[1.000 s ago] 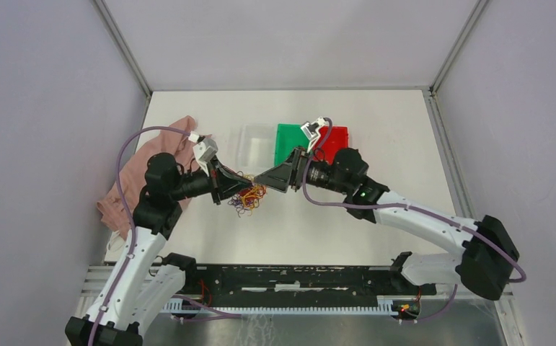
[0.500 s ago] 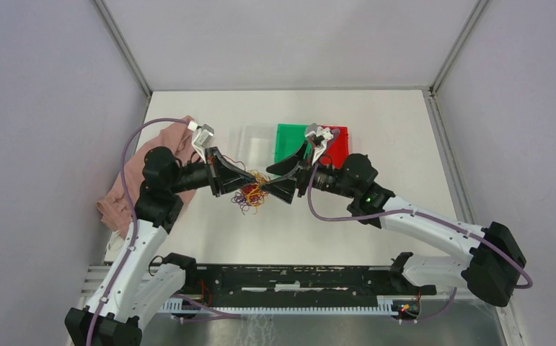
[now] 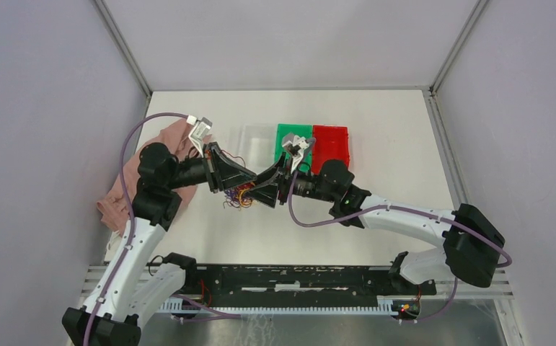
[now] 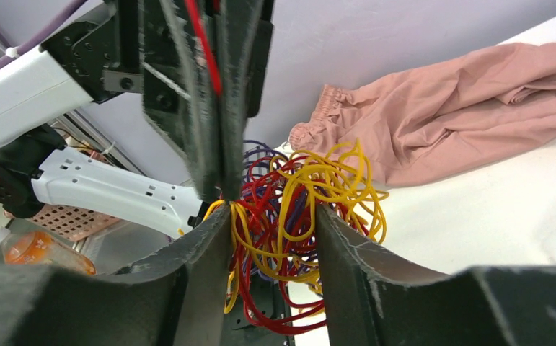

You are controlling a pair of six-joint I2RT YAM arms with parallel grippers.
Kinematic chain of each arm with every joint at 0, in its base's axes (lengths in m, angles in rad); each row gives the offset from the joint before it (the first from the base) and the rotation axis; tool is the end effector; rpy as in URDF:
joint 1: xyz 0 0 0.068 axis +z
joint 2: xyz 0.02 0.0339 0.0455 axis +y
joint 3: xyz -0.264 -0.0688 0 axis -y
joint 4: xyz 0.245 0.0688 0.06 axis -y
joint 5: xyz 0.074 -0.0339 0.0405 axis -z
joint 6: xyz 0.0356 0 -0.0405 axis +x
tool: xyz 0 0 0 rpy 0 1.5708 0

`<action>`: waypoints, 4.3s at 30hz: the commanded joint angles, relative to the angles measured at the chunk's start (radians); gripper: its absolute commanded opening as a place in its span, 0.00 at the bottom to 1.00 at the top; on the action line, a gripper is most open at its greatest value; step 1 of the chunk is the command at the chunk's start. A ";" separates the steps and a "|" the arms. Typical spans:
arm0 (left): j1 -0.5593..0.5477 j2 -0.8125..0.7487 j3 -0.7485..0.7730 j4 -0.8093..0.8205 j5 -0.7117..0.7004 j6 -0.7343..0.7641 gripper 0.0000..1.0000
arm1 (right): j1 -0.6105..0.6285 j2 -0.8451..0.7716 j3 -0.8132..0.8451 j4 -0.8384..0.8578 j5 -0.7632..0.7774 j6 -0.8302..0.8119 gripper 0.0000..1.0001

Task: Untangle the cables
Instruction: Untie the cable.

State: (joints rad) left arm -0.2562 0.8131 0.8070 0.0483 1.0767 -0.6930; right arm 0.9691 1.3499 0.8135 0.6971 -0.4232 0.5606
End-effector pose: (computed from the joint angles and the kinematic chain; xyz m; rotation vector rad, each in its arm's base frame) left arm 0.1611 -0.0746 0.3676 0.5914 1.6787 -1.5226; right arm 0.1626 0.2626 0.3145 -0.7073 1.4585 1.5224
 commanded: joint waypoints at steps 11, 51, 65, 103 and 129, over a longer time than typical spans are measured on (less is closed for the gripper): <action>-0.008 0.019 0.168 0.057 0.029 -0.092 0.03 | 0.010 -0.054 -0.107 -0.007 0.148 0.039 0.46; -0.030 0.066 0.263 -0.019 0.011 0.003 0.03 | 0.010 0.084 0.151 0.112 0.027 0.125 0.49; -0.028 0.129 0.418 -0.009 0.013 0.028 0.03 | 0.010 0.215 0.003 0.261 0.097 0.290 0.38; -0.029 0.468 1.415 -0.155 -0.658 0.474 0.03 | 0.119 0.433 -0.105 0.041 0.482 0.137 0.64; -0.030 0.168 0.717 -0.164 -0.361 0.394 0.03 | 0.120 0.065 -0.068 -0.252 0.429 0.068 0.66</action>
State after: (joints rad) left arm -0.2836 1.0325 1.5349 -0.1833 0.6682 -0.2787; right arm 1.0847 1.3708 0.7067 0.4549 0.0456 0.6380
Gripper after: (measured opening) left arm 0.053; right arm 0.678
